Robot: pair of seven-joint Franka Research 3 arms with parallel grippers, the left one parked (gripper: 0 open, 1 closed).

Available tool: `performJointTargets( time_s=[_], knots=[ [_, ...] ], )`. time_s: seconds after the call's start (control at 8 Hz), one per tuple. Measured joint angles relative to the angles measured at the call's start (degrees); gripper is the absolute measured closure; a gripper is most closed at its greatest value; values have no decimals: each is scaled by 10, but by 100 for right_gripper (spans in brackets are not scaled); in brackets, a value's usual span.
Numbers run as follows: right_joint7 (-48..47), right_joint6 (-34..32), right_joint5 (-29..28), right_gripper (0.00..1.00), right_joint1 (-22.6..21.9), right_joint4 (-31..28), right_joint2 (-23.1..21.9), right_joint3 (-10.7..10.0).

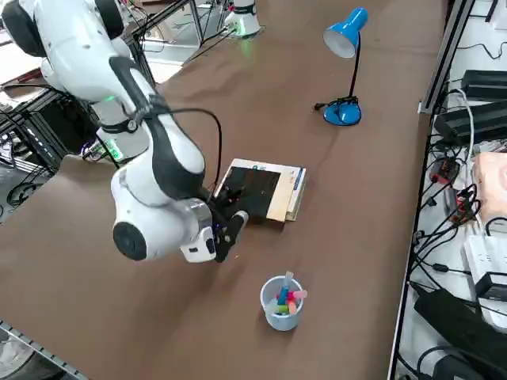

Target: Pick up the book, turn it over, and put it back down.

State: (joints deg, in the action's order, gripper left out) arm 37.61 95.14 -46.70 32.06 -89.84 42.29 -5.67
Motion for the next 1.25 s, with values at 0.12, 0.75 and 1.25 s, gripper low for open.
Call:
performJointTargets(
  time_s=[0.12,0.75,1.25],
  knots=[
    [21,-1,-8,9,6,5,21,1],
    [57,-28,-45,10,14,50,83,5],
    [117,-105,-100,9,42,83,121,5]
  ],
)
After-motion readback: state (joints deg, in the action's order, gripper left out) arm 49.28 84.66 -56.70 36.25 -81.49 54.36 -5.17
